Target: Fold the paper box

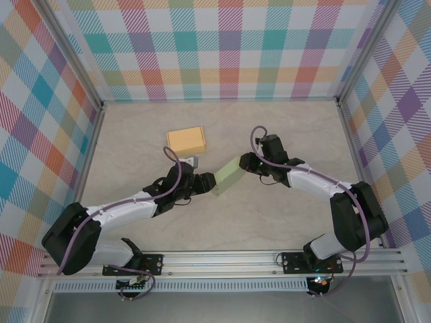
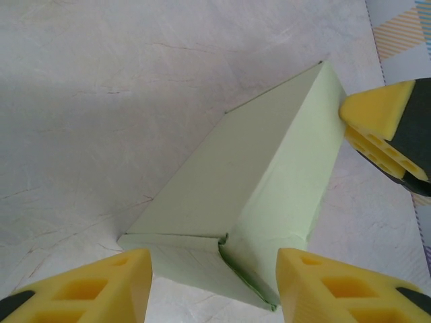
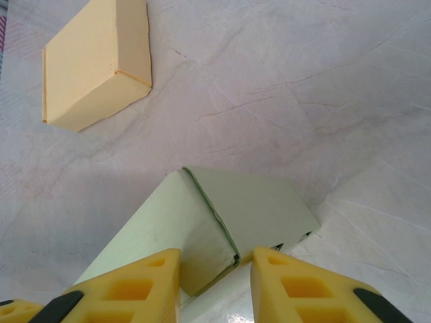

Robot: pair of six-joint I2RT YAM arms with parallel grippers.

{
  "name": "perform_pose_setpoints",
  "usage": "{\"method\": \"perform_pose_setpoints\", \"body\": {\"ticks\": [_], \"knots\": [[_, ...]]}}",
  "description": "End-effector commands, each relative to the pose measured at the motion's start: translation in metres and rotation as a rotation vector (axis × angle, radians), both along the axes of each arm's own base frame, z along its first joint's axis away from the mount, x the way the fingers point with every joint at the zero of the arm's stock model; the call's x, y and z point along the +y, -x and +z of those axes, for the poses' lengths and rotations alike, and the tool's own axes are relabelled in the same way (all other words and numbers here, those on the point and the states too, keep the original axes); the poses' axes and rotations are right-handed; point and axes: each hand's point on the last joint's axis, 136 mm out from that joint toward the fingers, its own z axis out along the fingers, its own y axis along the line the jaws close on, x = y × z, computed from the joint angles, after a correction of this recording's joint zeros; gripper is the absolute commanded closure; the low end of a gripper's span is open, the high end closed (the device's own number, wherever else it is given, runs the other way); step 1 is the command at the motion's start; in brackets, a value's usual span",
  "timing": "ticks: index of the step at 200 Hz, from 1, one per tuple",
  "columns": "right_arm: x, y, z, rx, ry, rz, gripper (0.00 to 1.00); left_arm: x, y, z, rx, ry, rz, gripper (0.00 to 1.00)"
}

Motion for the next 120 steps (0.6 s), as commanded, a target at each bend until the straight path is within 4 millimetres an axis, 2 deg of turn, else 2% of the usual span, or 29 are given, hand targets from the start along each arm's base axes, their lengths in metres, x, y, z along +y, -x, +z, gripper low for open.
{"method": "perform_pose_setpoints", "body": {"ticks": [1,9,42,75,92,103,120], "knots": [[-0.017,0.029,-0.048,0.174,0.113,-0.01,0.7,-0.001,0.009,0.0,0.013,-0.005,-0.038,0.47],[-0.018,0.029,-0.049,0.177,0.113,-0.011,0.7,-0.003,0.01,-0.001,0.02,-0.001,-0.047,0.42],[-0.018,0.03,-0.05,0.178,0.114,-0.011,0.7,-0.005,0.011,-0.013,0.047,-0.007,-0.051,0.45],[-0.018,0.03,-0.05,0.179,0.113,-0.013,0.7,0.0,0.012,-0.027,0.073,-0.039,-0.036,0.58],[-0.018,0.031,-0.051,0.183,0.116,-0.013,0.7,0.004,0.016,-0.035,0.092,-0.055,-0.033,0.6],[-0.018,0.031,-0.051,0.183,0.116,-0.012,0.71,0.009,0.02,-0.042,0.109,-0.074,-0.03,0.62],[-0.018,0.031,-0.052,0.184,0.115,-0.013,0.74,0.015,0.025,-0.055,0.134,-0.103,-0.019,0.69]]}}
